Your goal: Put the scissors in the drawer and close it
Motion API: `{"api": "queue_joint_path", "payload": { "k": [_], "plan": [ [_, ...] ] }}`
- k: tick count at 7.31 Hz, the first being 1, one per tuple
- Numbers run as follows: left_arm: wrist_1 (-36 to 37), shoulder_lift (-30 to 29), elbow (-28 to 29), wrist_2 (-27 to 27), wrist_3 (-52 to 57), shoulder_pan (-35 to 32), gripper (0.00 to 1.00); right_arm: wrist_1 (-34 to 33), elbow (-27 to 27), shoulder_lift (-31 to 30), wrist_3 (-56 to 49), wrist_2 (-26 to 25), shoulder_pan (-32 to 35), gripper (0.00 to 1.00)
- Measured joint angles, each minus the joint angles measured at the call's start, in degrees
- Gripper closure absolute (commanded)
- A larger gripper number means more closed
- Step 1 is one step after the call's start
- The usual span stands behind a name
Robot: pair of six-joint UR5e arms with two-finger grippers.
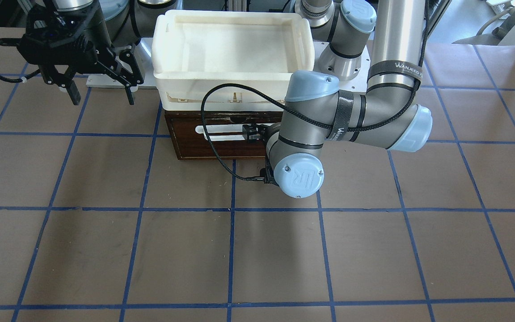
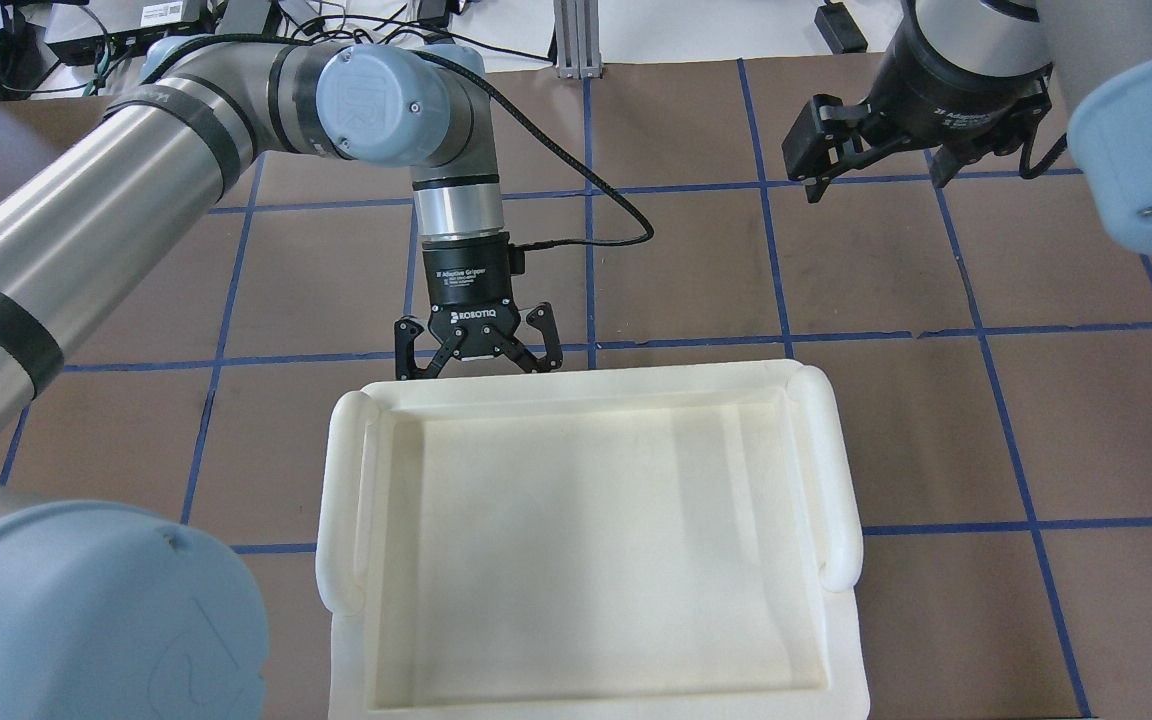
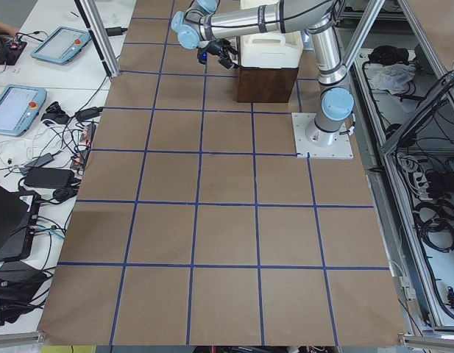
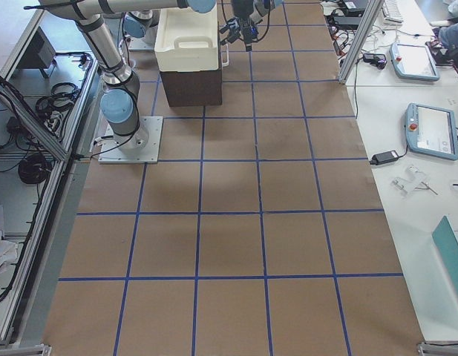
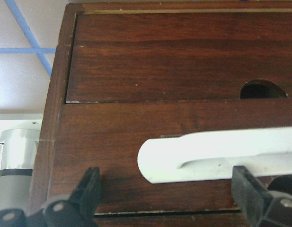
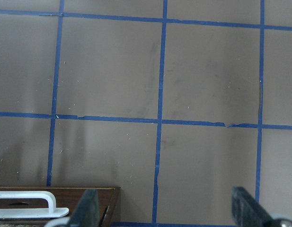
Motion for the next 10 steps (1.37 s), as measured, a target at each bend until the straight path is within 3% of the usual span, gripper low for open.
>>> {"api": "queue_joint_path", "payload": {
  "k": [6,10],
  "plan": [
    [0.17,0.57,0.01,0.01,0.05,0.17,0.00,-0.08,-0.01,0.01,-0.07,0.26,-0.05,0.00],
    [8.71,3.25,1.24,-0.08,0.41,2.84,0.00,-0.09,-0.03,-0.03,-0.07,0.27,-0.07,0.00]
  ]
}}
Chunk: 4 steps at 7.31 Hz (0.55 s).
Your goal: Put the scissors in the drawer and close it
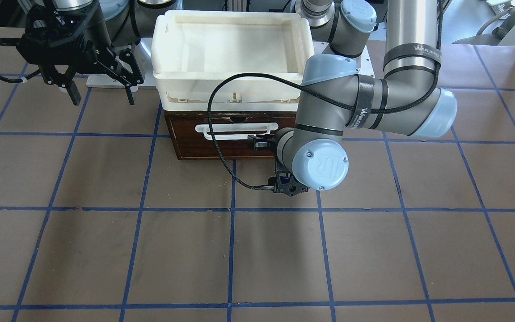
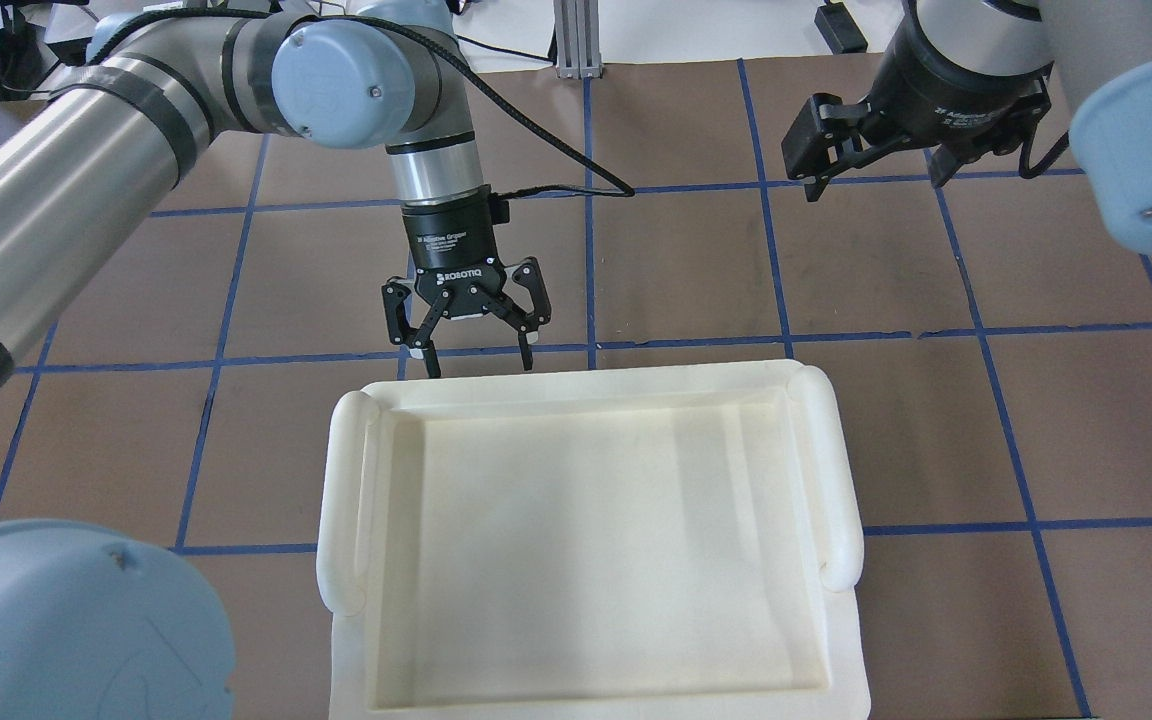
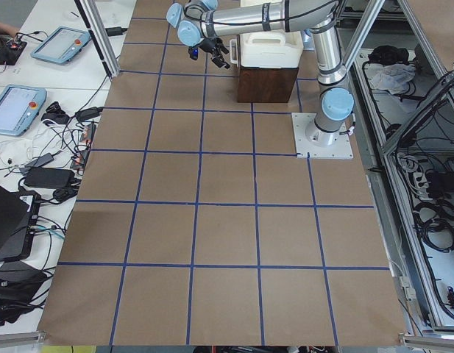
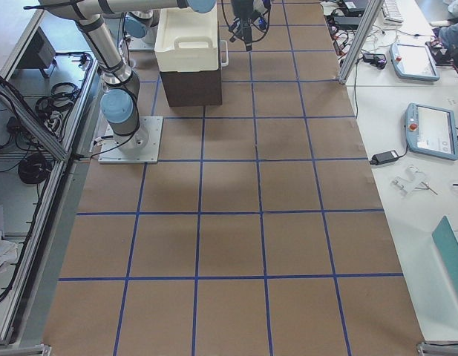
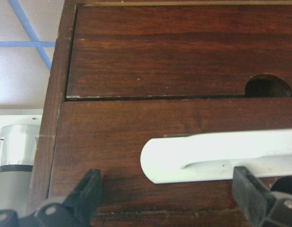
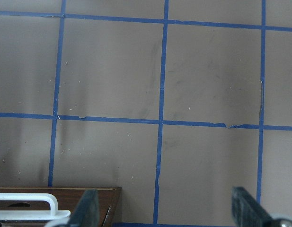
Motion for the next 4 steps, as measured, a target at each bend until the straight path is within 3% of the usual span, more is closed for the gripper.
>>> {"api": "queue_joint_path", "payload": {
  "k": [4],
  "plan": [
    [12.19,6.38,0.45,3.79,0.23,3.84,0.00,0.00,0.00,0.06,0.00,-0.02,0.00,0.00]
  ]
}}
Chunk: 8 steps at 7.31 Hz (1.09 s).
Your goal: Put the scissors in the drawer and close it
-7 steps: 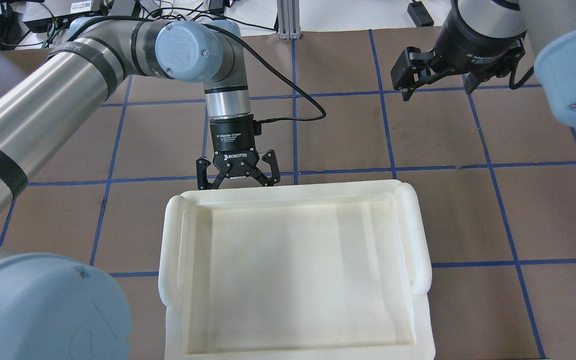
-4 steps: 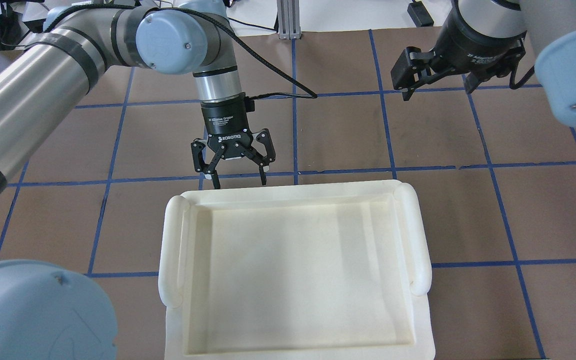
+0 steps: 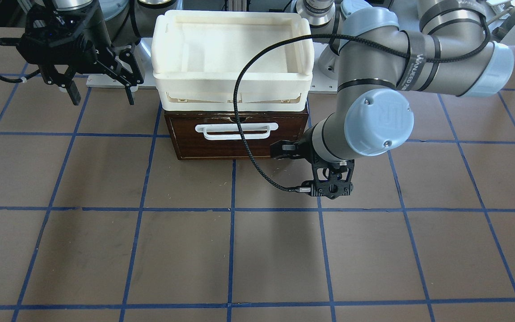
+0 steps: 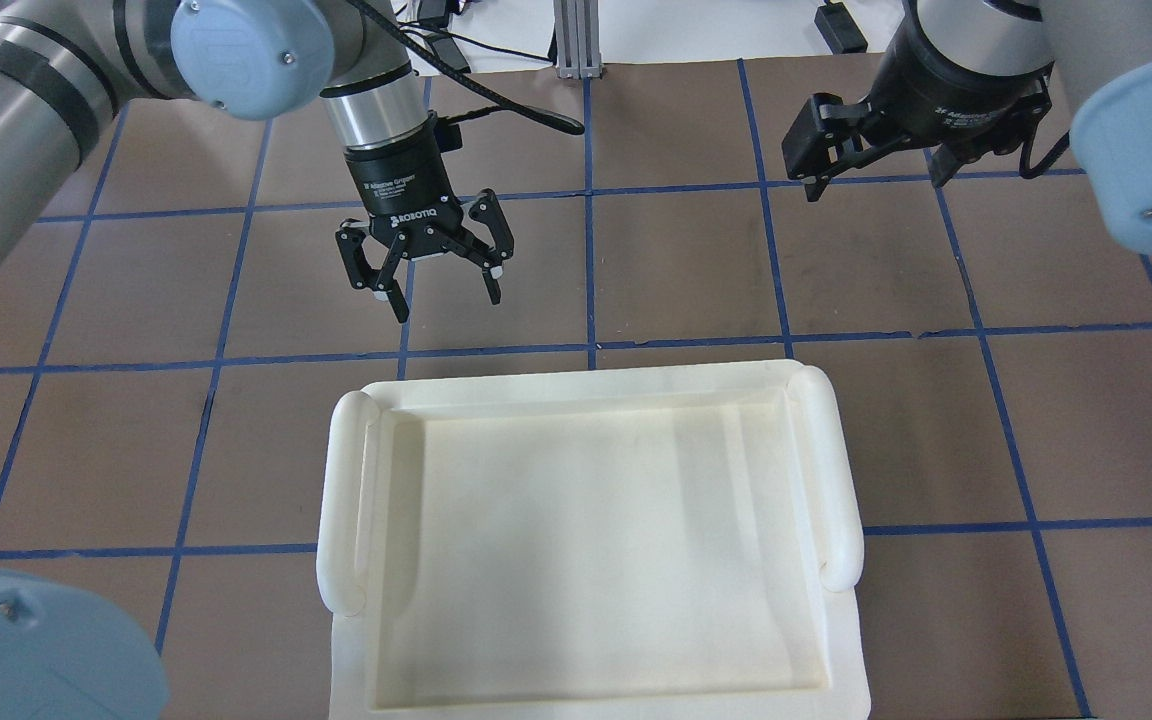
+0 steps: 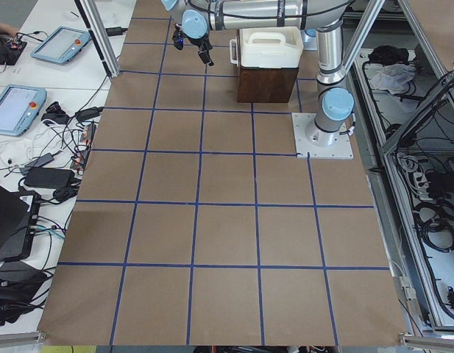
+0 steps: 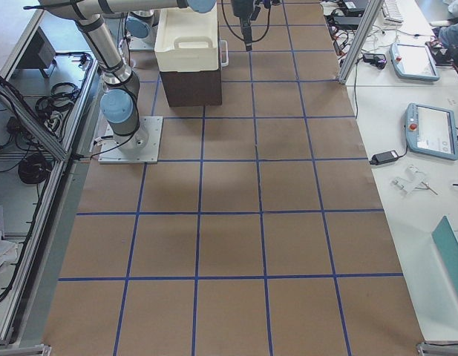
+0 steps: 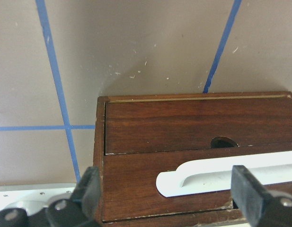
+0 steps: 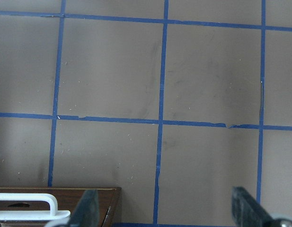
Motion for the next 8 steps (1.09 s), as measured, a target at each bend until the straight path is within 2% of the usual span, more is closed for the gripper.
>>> {"api": "queue_joint_path", "payload": {
  "k": [4,8],
  "plan": [
    [10.15,8.69,-1.49,2.50,0.87,1.72,0.00,0.01,0.01,0.02,0.00,-0.04,0.00,0.00],
    [16.64,15.37,-8.78,7.75,0.82,1.97,0.00,0.01,0.08,0.03,0.00,-0.06,0.00,0.00]
  ]
}}
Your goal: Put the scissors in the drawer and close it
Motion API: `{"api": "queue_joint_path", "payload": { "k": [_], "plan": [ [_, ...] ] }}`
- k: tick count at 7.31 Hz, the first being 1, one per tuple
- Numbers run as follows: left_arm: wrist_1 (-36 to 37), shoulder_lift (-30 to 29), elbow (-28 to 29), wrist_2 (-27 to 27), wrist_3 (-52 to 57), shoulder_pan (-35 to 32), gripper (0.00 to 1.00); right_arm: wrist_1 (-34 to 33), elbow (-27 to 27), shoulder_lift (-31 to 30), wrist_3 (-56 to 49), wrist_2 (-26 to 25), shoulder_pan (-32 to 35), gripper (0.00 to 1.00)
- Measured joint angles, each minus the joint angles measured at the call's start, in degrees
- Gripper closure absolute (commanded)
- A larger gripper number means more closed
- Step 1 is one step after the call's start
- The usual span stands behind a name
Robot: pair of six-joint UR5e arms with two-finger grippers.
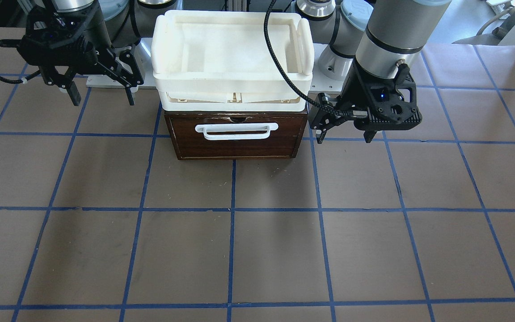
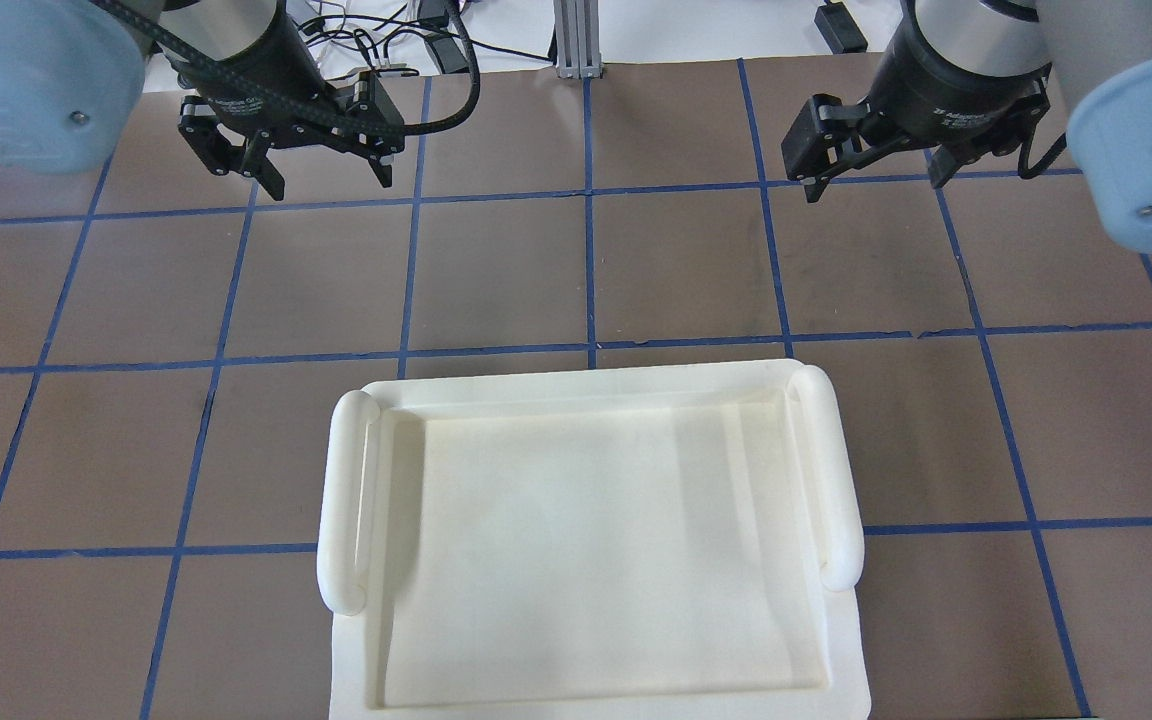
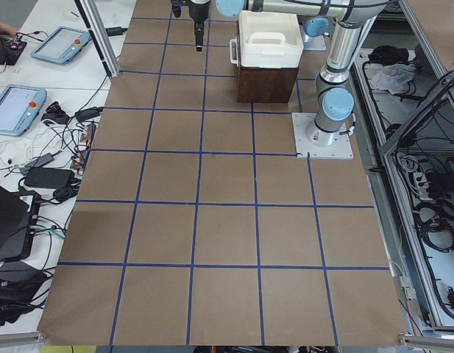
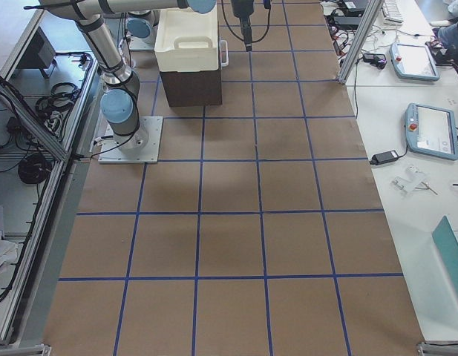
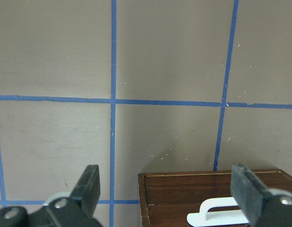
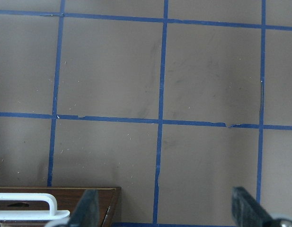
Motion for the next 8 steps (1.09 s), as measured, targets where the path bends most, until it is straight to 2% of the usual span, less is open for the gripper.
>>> {"api": "queue_joint_path", "payload": {
  "k": [2,4,6,8],
  "plan": [
    [0.00,3.26,-3.85,1.59,0.81,0.06,0.00,0.04,0.00,-0.06,0.04,0.08,0.00,0.00],
    [-2.72,5.06,-4.14,3.52,4.80,0.45,0.00,0.07,0.00,-0.07,0.21,0.16,0.00,0.00],
    [-5.56,6.40,-3.70,-0.66,6.65,3.82,0.00,0.11,0.03,0.02,0.14,0.17,-0.06,0.00],
    [-6.53,7.01,-3.64,-2.57,6.98,5.66,0.00,0.07,0.22,0.11,0.36,0.40,-0.08,0.00]
  ]
}}
